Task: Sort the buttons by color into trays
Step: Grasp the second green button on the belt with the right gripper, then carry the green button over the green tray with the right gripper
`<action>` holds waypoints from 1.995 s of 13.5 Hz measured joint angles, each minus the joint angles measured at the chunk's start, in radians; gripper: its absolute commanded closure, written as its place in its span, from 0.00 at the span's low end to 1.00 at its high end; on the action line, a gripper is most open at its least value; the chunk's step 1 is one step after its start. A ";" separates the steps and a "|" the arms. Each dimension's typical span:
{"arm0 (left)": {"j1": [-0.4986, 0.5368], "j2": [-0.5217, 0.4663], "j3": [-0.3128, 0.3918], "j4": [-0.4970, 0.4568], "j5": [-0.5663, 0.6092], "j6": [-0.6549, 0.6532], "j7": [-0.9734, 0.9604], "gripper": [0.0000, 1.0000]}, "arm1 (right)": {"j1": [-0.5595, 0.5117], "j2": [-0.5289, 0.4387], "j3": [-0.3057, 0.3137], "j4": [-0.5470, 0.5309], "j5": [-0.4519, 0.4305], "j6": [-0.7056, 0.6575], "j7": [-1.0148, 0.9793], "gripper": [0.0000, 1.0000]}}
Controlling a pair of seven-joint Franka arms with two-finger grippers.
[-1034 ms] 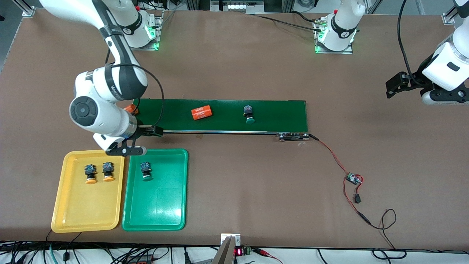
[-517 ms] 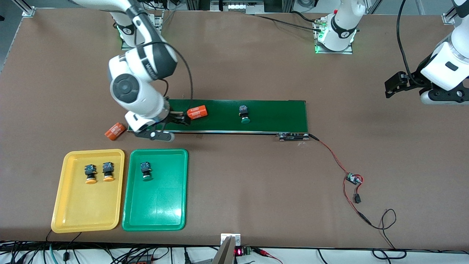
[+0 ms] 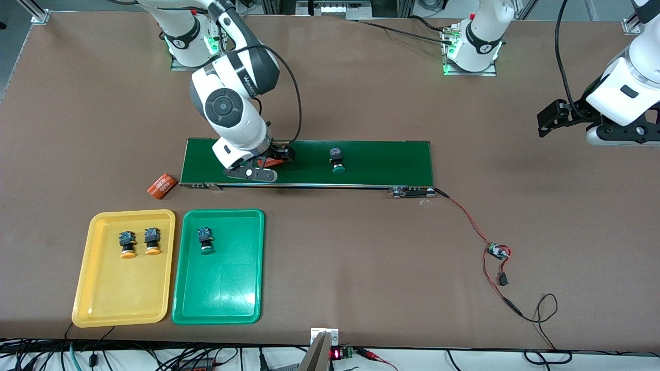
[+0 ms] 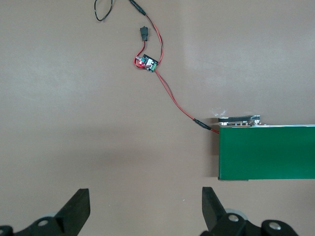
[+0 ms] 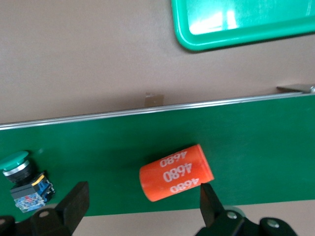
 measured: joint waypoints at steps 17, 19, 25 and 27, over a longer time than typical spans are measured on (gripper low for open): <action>-0.001 0.000 -0.001 0.000 0.000 -0.003 0.000 0.00 | 0.115 0.080 0.034 -0.019 -0.032 0.149 0.106 0.00; -0.001 0.000 -0.001 0.000 0.000 -0.004 0.000 0.00 | 0.115 0.097 0.042 -0.019 -0.045 0.161 0.106 0.00; -0.002 0.000 -0.010 0.000 0.000 -0.005 0.000 0.00 | 0.116 0.120 0.051 -0.019 -0.061 0.176 0.106 0.00; -0.002 0.000 -0.013 0.001 0.000 -0.005 0.000 0.00 | 0.116 0.145 0.052 -0.019 -0.072 0.199 0.106 0.00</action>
